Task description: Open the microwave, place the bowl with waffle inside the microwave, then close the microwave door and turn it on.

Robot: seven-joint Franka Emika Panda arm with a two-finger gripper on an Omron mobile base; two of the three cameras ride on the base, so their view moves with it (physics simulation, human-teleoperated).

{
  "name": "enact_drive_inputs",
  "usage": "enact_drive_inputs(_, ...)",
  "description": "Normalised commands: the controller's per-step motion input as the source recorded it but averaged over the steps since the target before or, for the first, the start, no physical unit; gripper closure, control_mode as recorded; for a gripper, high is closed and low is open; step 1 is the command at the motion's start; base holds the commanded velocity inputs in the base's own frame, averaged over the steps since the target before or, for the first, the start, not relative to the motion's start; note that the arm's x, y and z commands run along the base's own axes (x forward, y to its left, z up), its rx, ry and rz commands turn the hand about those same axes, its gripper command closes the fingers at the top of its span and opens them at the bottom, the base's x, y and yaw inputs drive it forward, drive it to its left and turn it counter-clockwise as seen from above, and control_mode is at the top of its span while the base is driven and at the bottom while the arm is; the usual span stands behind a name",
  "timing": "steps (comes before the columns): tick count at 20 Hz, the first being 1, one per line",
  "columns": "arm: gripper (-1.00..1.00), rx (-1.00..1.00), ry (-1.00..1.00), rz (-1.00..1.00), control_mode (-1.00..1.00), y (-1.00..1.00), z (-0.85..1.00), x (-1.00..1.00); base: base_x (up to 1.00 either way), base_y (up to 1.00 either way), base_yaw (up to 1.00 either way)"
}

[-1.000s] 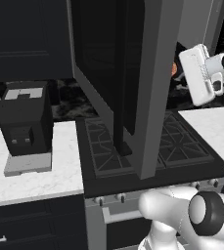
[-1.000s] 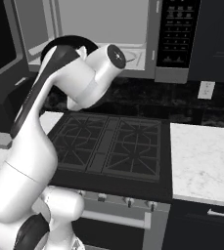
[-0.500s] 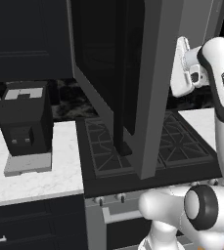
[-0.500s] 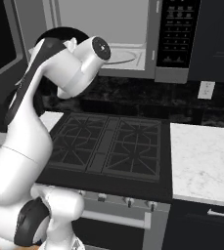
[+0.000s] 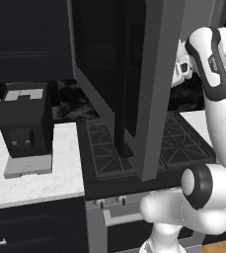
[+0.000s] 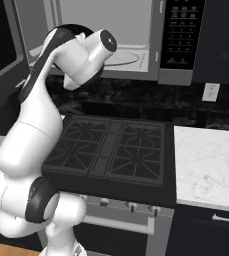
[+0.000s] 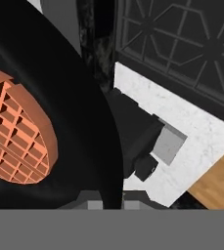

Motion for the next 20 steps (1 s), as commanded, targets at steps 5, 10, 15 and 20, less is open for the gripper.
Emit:
enact_drive_inputs(5, 1.0, 0.0, 0.0, 0.0, -1.0, 0.0, 0.0, 0.63, 0.0, 0.0, 0.0)
enact_drive_inputs(10, 1.0, 0.0, 0.0, 0.0, -1.0, 0.0, 0.0, 0.65, 0.0, 0.0, 0.0)
enact_drive_inputs(15, 1.0, 0.0, 0.0, 0.0, -1.0, 0.01, 0.0, 0.71, 0.0, 0.0, 0.0)
enact_drive_inputs(20, 1.0, 0.0, 0.0, 0.0, -1.0, 0.0, -0.05, 0.52, 0.0, 0.0, 0.0)
